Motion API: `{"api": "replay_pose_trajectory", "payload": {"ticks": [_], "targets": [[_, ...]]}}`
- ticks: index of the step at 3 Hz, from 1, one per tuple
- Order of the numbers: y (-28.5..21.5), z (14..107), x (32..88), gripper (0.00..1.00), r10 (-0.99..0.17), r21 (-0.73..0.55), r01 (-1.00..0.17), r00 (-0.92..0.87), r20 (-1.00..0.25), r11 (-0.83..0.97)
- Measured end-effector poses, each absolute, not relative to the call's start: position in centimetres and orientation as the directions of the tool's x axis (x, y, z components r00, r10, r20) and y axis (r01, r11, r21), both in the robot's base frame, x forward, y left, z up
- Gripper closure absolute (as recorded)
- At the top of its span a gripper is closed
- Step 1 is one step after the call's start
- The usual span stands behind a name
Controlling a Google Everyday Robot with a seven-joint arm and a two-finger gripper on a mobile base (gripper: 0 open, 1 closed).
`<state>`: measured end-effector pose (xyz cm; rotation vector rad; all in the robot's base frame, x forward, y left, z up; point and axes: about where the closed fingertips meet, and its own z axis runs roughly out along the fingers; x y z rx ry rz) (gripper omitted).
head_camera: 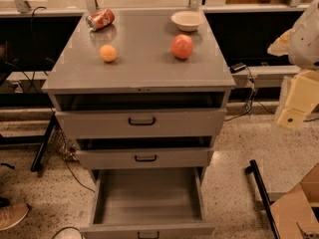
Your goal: Close bottom drawer
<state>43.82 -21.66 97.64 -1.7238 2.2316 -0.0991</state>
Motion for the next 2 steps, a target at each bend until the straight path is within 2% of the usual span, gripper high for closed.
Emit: {"api": "replay_pose_trajectory", "payload": {"ticks": [1,2], "targets": [[-21.7,97.7,43.9,0.0,-0.951,-0.249,-0.928,-0.227,-0.209,0.277],[-22.4,92.8,43.6,0.0,-0.913,-0.175,-0.911,-0.328,-0.242,0.373]]}}
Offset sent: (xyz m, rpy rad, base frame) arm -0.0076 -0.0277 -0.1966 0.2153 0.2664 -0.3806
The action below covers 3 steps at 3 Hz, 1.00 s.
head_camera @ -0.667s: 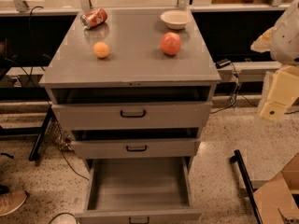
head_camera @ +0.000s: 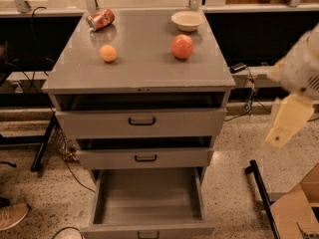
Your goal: Close bottom drawer
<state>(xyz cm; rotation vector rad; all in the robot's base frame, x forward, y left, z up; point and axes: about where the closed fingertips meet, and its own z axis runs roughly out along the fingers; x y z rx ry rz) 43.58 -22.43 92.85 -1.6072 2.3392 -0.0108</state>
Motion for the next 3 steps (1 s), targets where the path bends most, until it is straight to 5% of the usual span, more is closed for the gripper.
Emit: {"api": "replay_pose_trajectory", "payload": {"ticks": [2,3], "targets": [[-20.4,70.0,41.9,0.0,-0.687,0.122,-0.755,-0.641,-0.342,0.644],[-20.4,70.0,41.9,0.0,-0.687,0.122,-0.755,-0.641,-0.342,0.644]]}}
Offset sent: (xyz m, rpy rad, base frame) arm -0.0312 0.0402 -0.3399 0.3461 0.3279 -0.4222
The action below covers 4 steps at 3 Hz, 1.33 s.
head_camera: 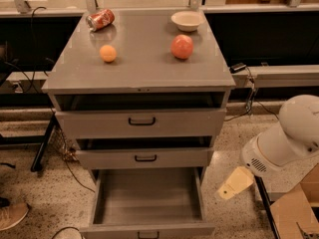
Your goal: Close bottom drawer
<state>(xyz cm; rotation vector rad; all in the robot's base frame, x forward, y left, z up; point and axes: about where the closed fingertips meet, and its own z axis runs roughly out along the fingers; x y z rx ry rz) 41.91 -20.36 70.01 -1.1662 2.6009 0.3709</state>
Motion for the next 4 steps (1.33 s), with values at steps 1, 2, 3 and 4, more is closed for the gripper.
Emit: {"api": "replay_pose_trajectory", "payload": {"ticks": [1,2,3,4], "targets": [[-20.8,65.6,42.4,0.0,-0.665,0.138,-0.729,-0.672,-0.326,0.67],[-21.6,57.8,43.1,0.0,-0.639,0.166,-0.694,-0.714,-0.287,0.701],[-22.0,50.7,43.3,0.0,-0.6,0.225,-0.649,-0.76,-0.252,0.727],[-21.2,44.6,43.1,0.0,-0.555,0.317,-0.611,-0.791,-0.256,0.725]]}}
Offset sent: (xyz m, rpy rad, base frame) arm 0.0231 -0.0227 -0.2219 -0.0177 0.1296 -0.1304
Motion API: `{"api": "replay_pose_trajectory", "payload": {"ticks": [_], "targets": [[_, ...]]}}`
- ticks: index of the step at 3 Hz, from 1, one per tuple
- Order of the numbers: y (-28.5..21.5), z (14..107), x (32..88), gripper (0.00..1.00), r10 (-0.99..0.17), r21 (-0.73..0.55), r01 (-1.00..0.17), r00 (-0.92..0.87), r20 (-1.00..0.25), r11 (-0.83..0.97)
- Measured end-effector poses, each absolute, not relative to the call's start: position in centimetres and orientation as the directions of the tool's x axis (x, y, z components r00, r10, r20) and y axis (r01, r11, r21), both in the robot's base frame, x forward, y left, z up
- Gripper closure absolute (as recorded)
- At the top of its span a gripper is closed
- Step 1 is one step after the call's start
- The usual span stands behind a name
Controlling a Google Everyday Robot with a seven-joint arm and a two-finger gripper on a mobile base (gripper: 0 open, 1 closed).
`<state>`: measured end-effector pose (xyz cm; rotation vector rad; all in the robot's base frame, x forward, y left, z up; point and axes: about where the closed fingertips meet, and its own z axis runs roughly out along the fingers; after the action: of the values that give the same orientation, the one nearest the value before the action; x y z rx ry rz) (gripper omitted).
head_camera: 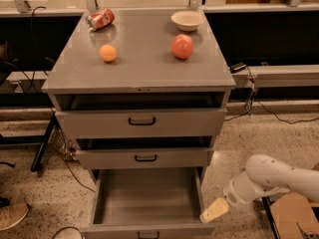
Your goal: Close bottom drawer
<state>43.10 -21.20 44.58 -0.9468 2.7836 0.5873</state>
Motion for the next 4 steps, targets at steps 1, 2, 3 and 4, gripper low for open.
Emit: {"api": "replay_pose_trajectory", "payload": {"ticks": [1,2,3,4], "targets": [[-20.5,41.8,41.6,0.0,-0.553,0.366,-0.596,-0.802,-0.225,0.715],[-20.5,41.8,41.6,0.0,-0.554,0.366,-0.596,-0.802,-0.225,0.715],[-19.8,37.7,40.9,0.0,-0.593,0.381,-0.612,-0.785,-0.181,0.693],[-18.3,31.8,39.5,0.16,-0.651,0.396,-0.647,-0.745,-0.145,0.652]]}}
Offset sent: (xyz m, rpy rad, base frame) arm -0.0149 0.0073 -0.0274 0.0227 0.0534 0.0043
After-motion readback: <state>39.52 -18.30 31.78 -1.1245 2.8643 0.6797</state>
